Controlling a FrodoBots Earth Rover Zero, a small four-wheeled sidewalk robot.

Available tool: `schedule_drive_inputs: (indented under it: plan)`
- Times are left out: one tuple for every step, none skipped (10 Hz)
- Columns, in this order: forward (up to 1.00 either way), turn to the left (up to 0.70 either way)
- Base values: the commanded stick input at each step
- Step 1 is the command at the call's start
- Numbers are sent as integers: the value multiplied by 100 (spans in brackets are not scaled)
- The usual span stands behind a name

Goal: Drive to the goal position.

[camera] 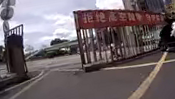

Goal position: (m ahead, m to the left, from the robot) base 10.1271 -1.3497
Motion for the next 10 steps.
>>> schedule_drive_inputs:
  plan:
    - [45, 27]
    - [45, 27]
    - [45, 27]
    - [45, 27]
    - [45, 27]
    - [45, 27]
    - [45, 27]
    - [45, 27]
    - [45, 27]
    - [45, 7]
